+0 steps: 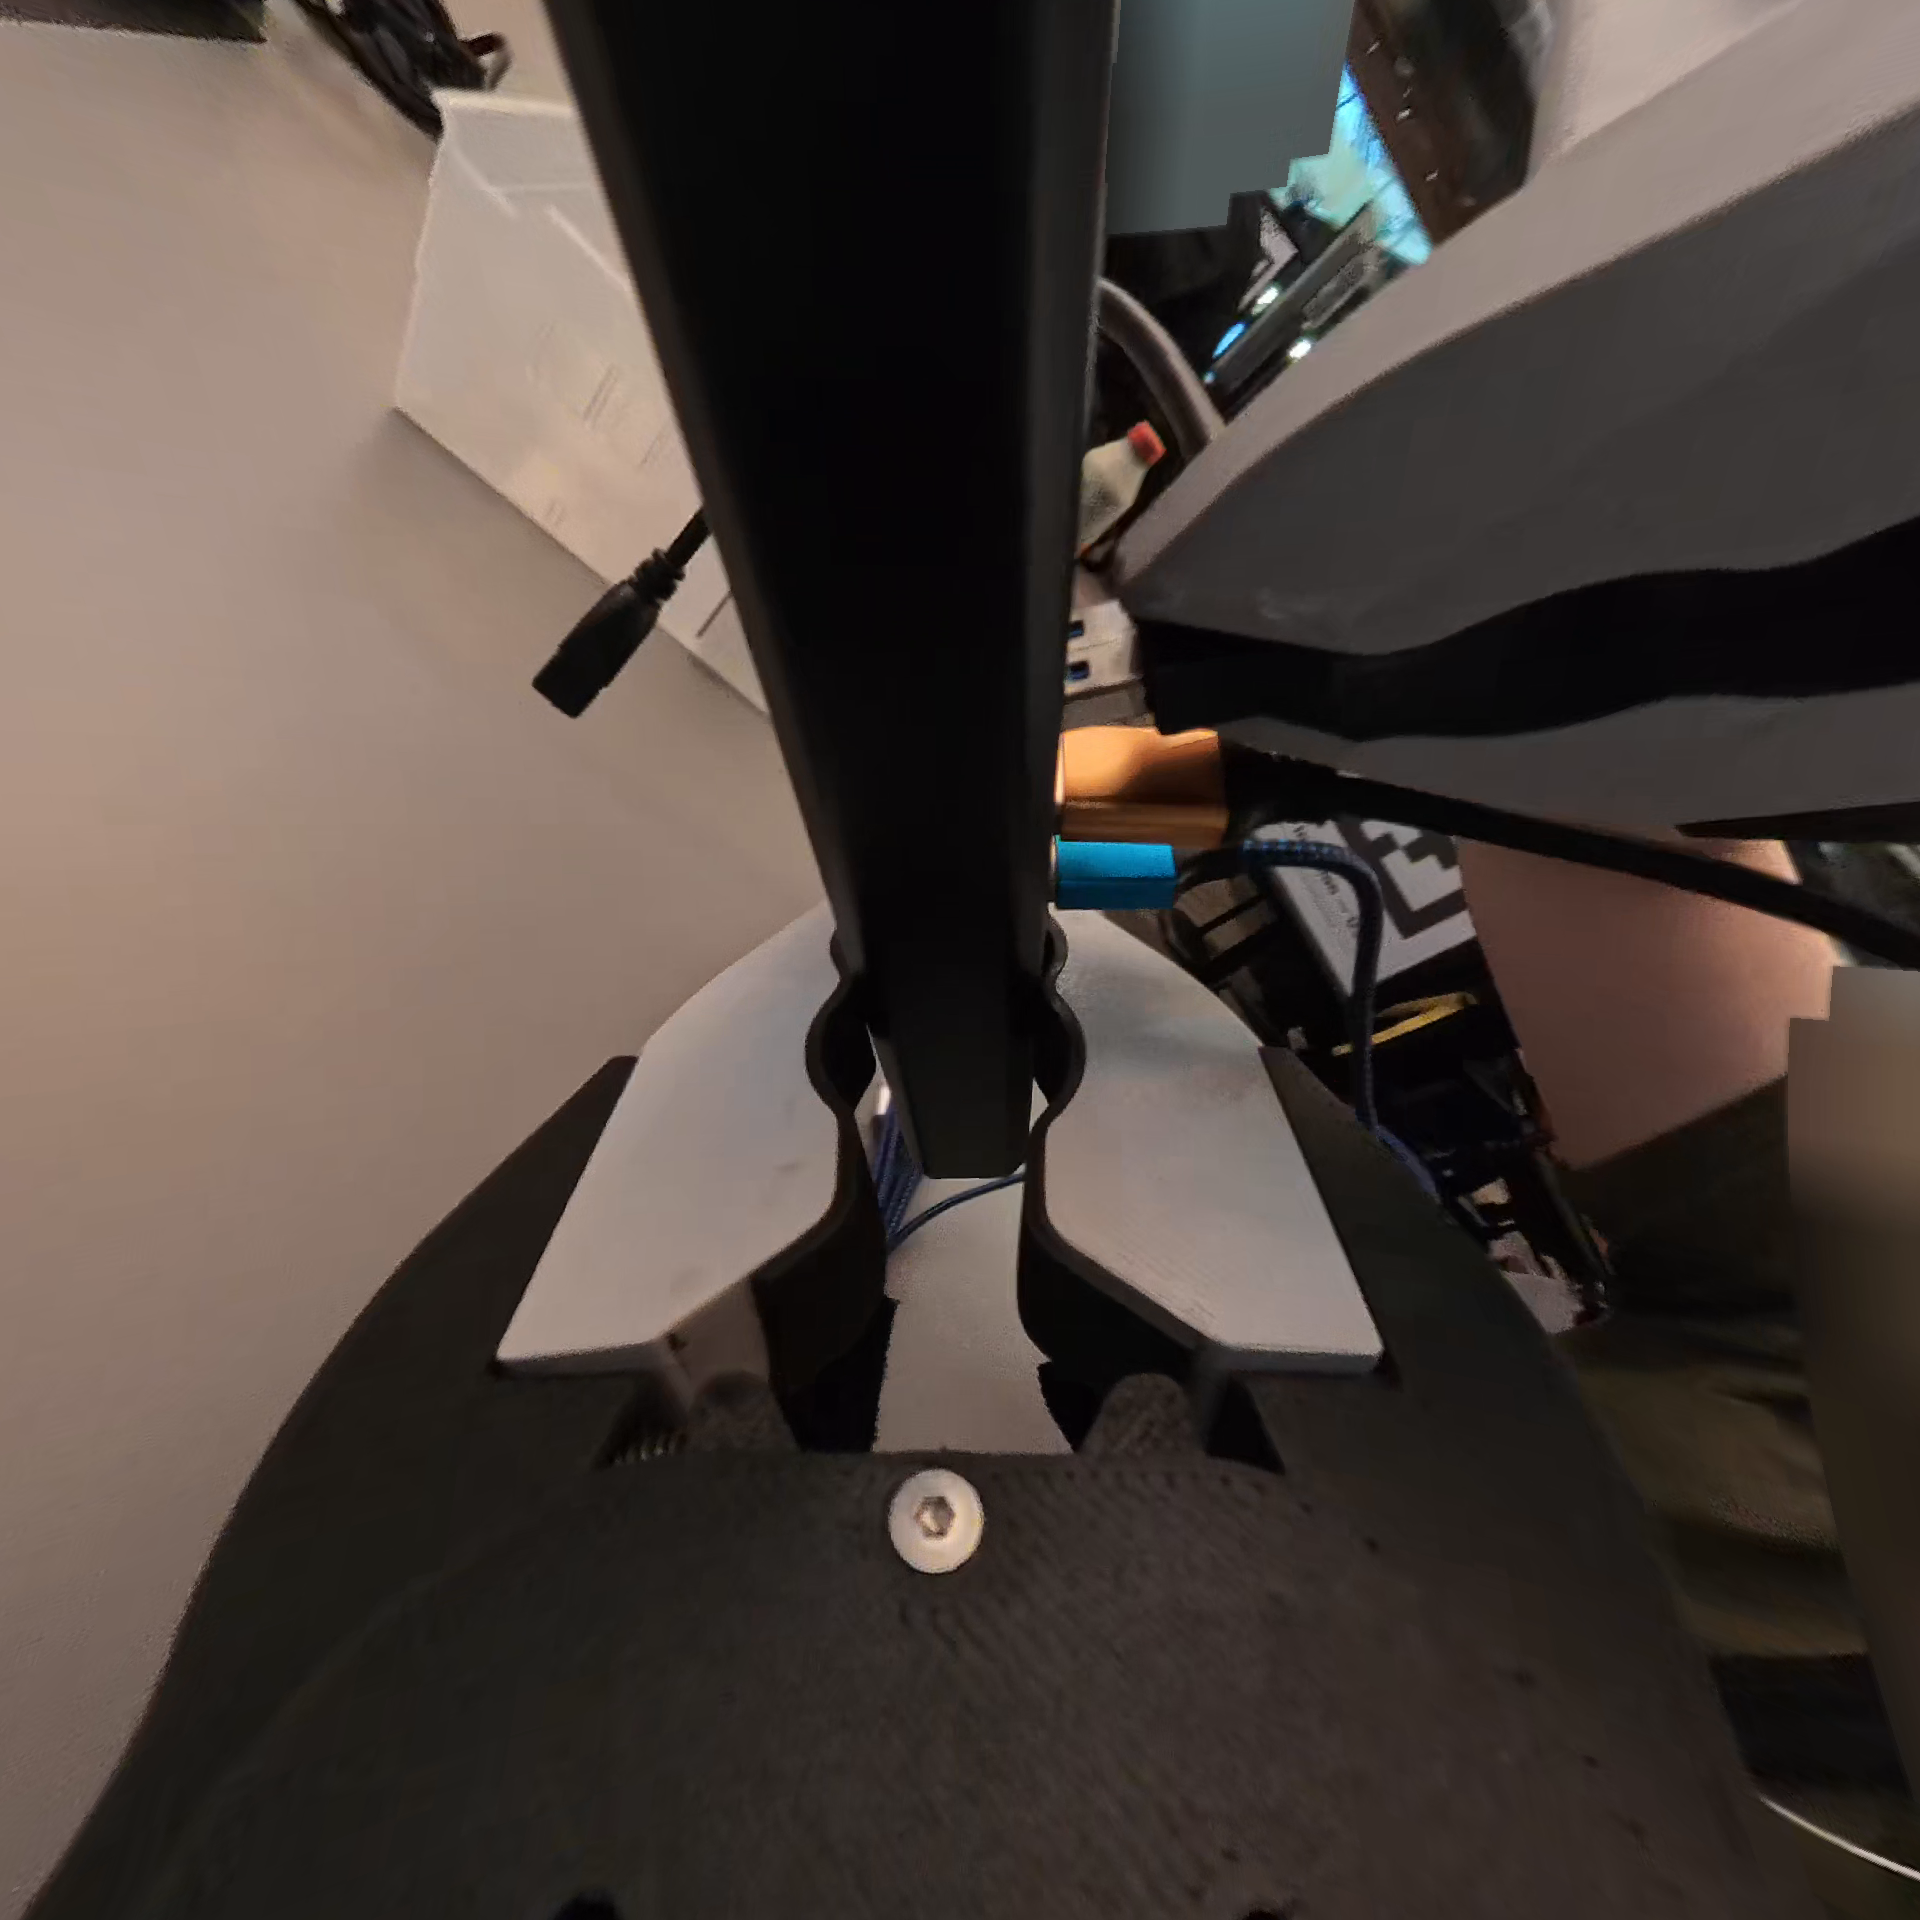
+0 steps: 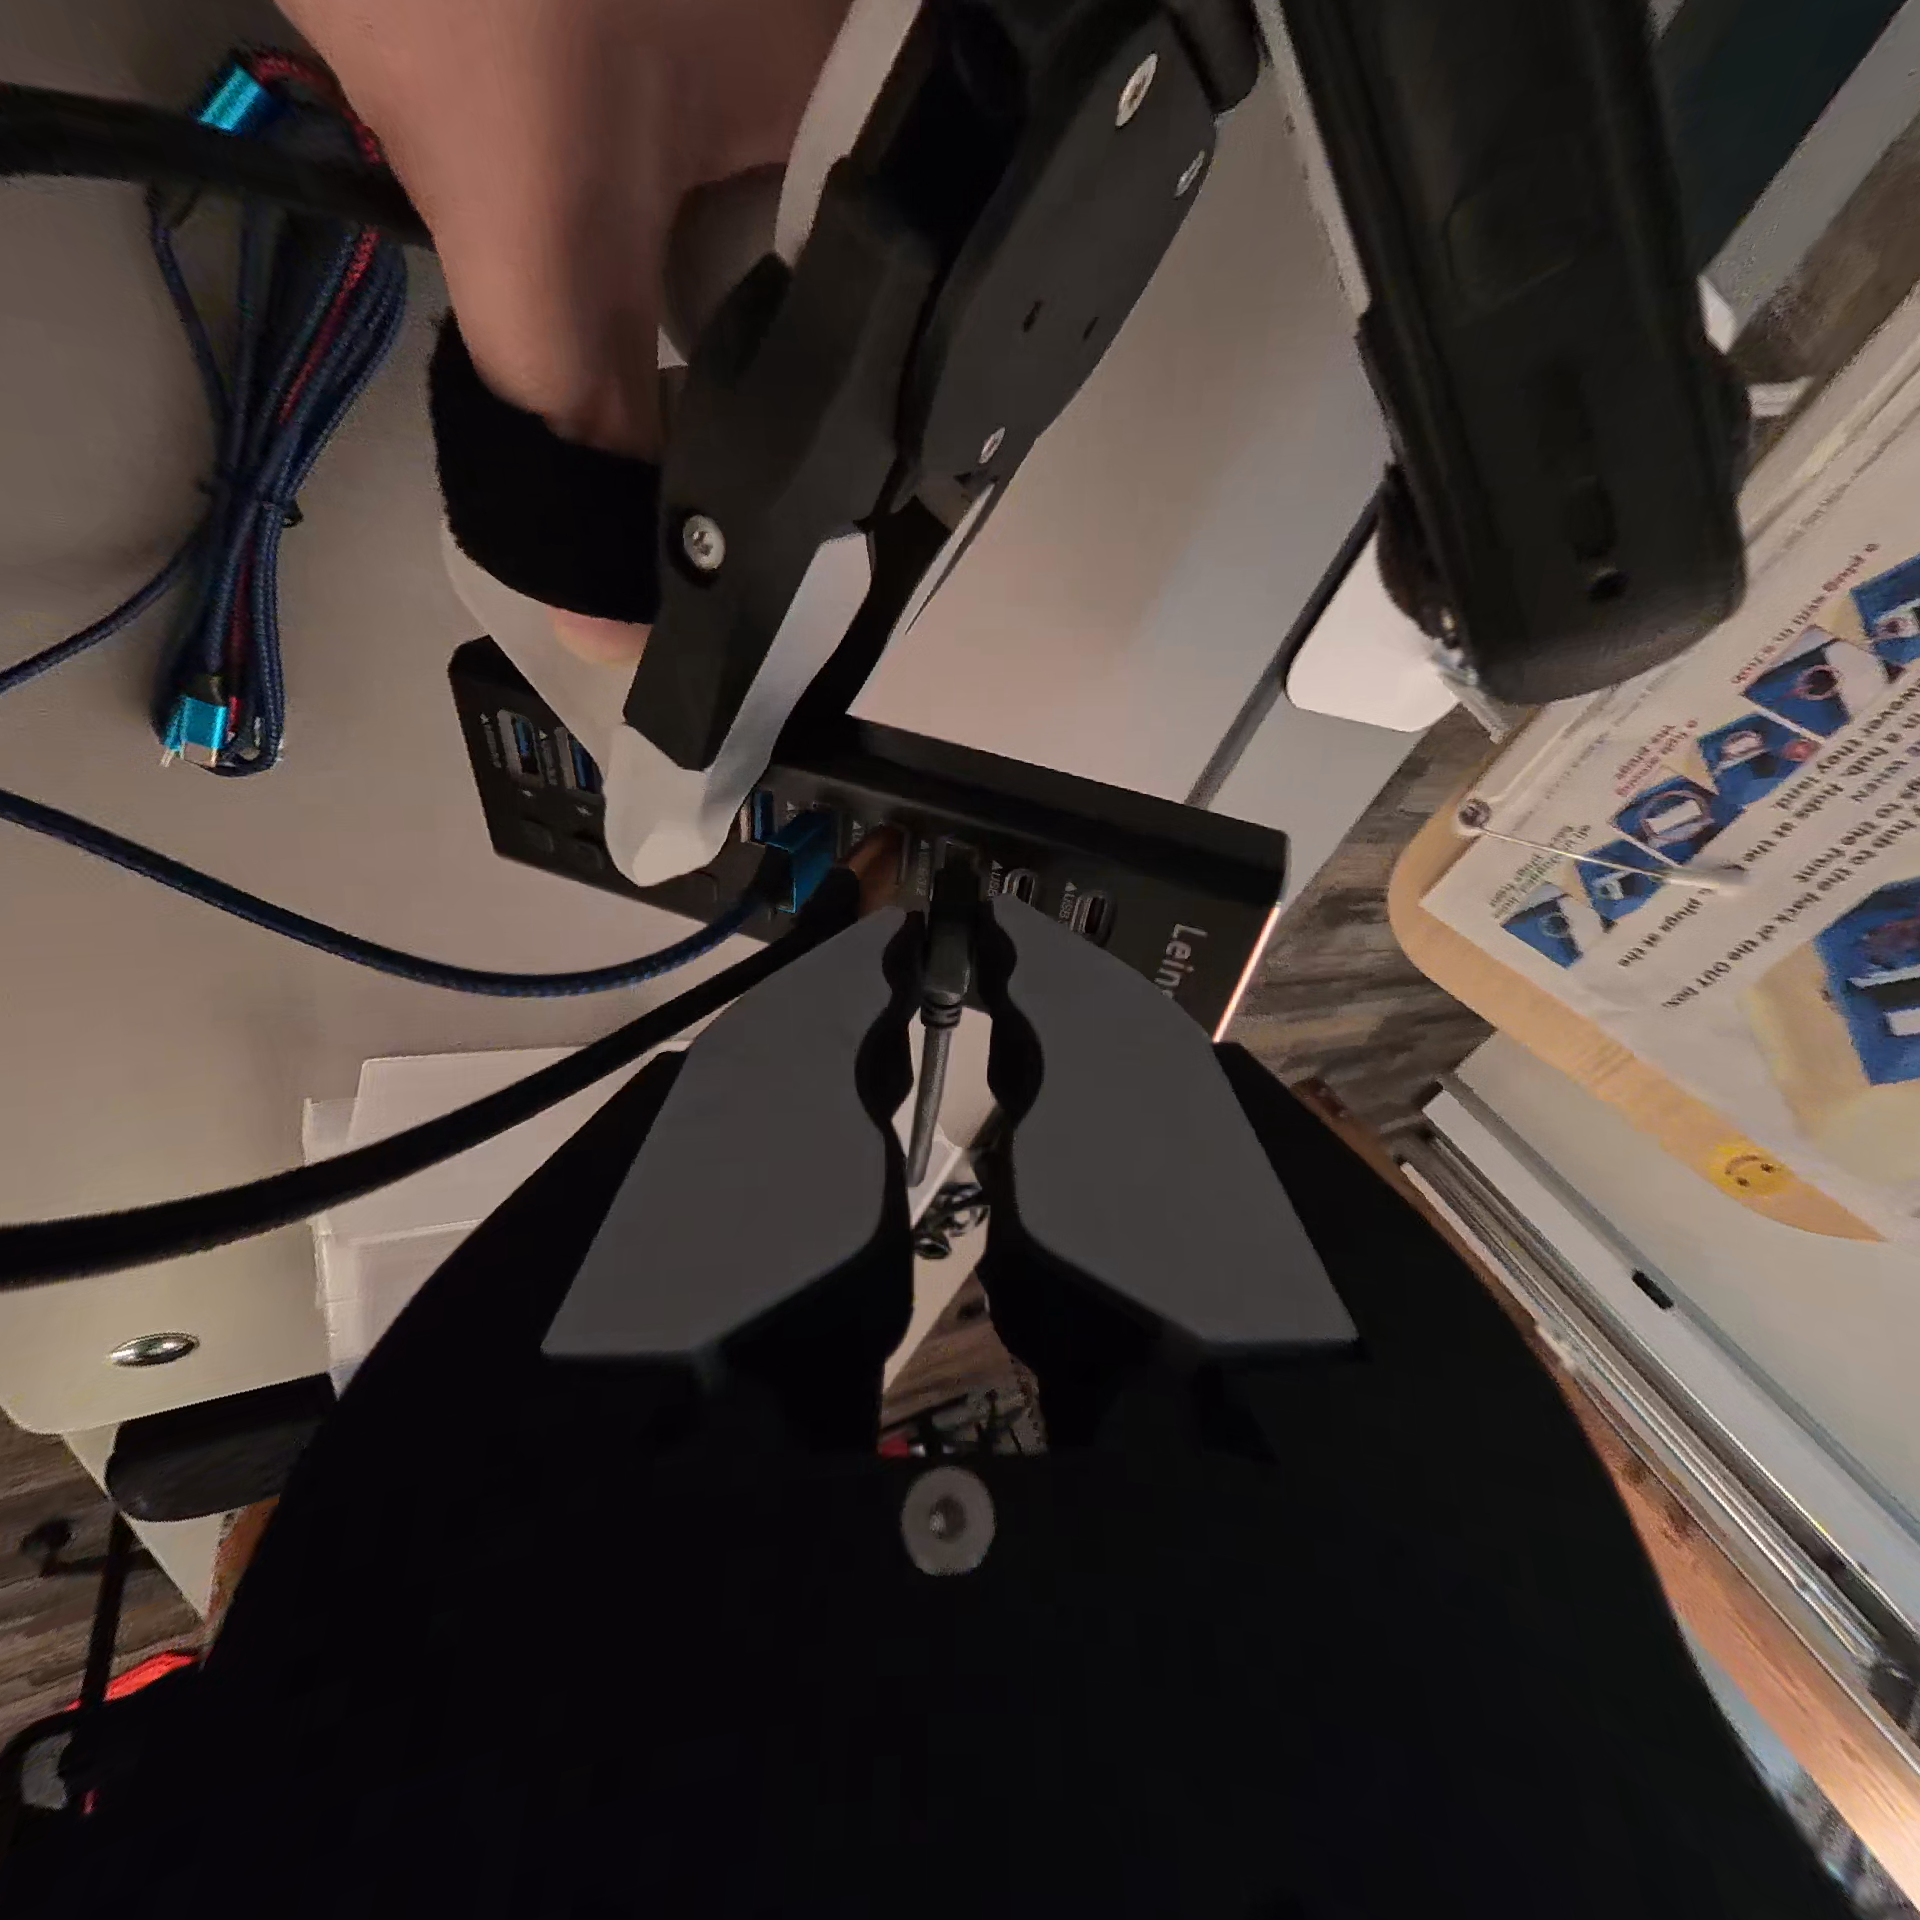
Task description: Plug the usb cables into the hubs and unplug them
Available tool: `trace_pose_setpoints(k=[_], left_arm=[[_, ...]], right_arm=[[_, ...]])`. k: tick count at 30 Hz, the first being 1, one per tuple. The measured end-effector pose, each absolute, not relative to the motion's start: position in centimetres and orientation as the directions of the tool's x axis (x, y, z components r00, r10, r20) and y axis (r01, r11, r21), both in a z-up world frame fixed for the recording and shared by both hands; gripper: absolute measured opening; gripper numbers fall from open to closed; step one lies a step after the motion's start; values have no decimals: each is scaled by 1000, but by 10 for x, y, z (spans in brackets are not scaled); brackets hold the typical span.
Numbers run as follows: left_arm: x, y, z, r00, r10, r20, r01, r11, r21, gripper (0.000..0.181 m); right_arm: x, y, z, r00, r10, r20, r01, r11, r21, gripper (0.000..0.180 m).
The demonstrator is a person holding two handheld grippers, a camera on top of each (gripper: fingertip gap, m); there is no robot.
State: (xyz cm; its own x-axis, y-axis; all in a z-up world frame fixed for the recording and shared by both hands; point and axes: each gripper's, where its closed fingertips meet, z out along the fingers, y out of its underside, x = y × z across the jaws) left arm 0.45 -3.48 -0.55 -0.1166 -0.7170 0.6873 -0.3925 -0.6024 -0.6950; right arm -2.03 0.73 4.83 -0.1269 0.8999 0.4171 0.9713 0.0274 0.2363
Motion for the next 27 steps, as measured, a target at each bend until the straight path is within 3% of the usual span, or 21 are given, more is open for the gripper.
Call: trace_pose_setpoints(k=[7,13,18,27], left_arm=[[-4,-40,23,-234,-697,678,-337,-596,-729,26],[-6,-54,29,-275,-679,681,-378,-575,-726,26],[-4,-58,27,-266,-651,711,-389,-602,-697,26],[-2,-53,24,-255,-659,708,-374,-608,-700,26]], right_arm=[[-32,6,72,-128,872,472,975,23,222,9],[-33,-7,79,-152,901,407,959,35,282,10],[-27,-10,76,-110,940,324,953,7,304,12],[-25,-2,73,-133,930,342,942,11,336,20]])
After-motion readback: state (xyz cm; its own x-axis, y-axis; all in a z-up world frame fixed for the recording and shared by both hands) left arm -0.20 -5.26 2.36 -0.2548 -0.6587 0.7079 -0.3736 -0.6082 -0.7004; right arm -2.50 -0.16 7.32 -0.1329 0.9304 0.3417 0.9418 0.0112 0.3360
